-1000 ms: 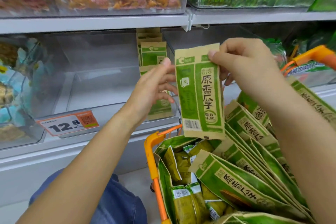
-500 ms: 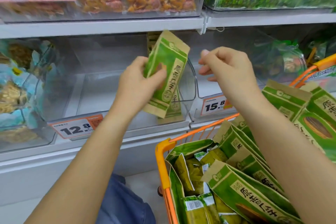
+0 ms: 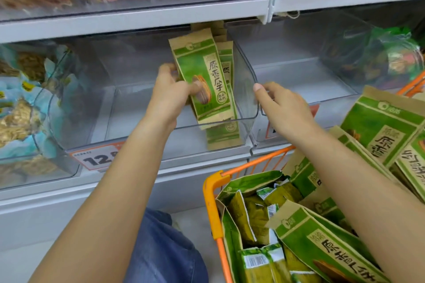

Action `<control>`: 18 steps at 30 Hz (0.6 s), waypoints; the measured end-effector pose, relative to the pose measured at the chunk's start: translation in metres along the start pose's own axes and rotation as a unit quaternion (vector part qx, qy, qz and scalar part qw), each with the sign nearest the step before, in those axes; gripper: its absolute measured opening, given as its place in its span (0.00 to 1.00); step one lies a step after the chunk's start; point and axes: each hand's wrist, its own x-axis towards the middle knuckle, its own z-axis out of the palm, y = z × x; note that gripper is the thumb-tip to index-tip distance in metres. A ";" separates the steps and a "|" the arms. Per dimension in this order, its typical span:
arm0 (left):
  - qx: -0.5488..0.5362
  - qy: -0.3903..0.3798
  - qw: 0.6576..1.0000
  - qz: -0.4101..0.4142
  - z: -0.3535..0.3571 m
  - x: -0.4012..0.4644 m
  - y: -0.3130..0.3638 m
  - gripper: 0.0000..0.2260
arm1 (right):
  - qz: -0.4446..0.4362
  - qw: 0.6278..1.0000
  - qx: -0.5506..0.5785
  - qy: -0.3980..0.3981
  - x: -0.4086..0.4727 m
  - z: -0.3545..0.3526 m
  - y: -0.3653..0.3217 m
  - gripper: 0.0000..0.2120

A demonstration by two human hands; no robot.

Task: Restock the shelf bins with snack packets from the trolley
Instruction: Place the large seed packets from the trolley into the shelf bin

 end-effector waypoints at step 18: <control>0.268 -0.188 0.939 -0.101 0.011 0.019 -0.017 0.18 | -0.015 1.000 -0.001 -0.008 -0.002 0.003 0.004 0.16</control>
